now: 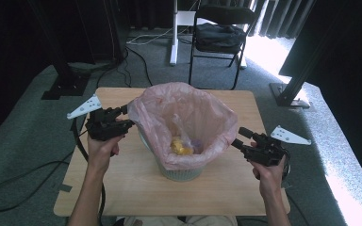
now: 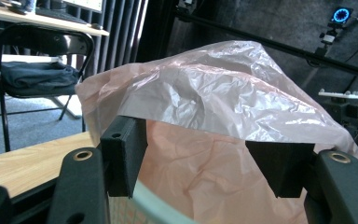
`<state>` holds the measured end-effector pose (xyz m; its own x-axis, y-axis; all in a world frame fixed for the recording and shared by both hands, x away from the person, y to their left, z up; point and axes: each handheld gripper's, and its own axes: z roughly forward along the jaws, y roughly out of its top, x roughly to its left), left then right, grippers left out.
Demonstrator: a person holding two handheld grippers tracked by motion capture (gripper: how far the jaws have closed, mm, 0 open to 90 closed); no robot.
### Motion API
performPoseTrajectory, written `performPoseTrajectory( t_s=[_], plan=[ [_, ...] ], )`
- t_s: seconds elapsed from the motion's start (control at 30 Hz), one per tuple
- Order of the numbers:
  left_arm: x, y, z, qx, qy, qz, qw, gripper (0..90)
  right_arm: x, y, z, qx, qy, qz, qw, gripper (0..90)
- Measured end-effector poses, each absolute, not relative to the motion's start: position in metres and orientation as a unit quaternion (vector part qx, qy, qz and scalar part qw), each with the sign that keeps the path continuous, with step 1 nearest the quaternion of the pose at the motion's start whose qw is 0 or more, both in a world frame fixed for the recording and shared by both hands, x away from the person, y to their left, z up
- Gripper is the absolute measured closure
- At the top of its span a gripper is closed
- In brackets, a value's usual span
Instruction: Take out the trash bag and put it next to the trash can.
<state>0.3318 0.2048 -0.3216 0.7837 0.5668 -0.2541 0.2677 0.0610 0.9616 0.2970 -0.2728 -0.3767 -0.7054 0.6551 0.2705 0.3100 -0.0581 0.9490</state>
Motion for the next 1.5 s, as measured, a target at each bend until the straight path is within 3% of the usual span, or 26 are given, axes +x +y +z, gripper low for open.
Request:
performPoseTrajectory(
  t_s=[0.47, 0.7, 0.83, 0.9, 1.13, 1.27, 1.4, 1.5],
  plan=[
    [0.337, 0.177, -0.311, 0.699, 0.283, 0.094, 0.65, 38.9, 0.302, -0.249, -0.345, 0.314, 0.692, 0.635, 0.14, 34.2],
    [0.337, 0.166, -0.315, 0.712, 0.271, 0.083, 0.643, 39.1, 0.306, -0.237, -0.339, 0.295, 0.705, 0.635, 0.115, 33.9],
    [0.337, 0.16, -0.315, 0.719, 0.264, 0.079, 0.638, 39.2, 0.305, -0.232, -0.34, 0.291, 0.725, 0.611, 0.125, 33.0],
    [0.336, 0.158, -0.315, 0.72, 0.261, 0.078, 0.638, 39.4, 0.3, -0.23, -0.337, 0.284, 0.722, 0.613, 0.15, 33.1],
    [0.335, 0.157, -0.313, 0.72, 0.261, 0.078, 0.638, 39.3, 0.303, -0.228, -0.33, 0.288, 0.724, 0.616, 0.119, 32.1],
    [0.334, 0.158, -0.312, 0.722, 0.259, 0.081, 0.636, 39.3, 0.295, -0.234, -0.333, 0.312, 0.718, 0.606, 0.139, 31.4],
    [0.333, 0.157, -0.31, 0.723, 0.257, 0.083, 0.636, 39.3, 0.295, -0.237, -0.338, 0.328, 0.727, 0.592, 0.111, 39.3],
    [0.333, 0.157, -0.31, 0.724, 0.255, 0.084, 0.635, 39.3, 0.293, -0.236, -0.341, 0.332, 0.74, 0.576, 0.108, 65.1]
  ],
)
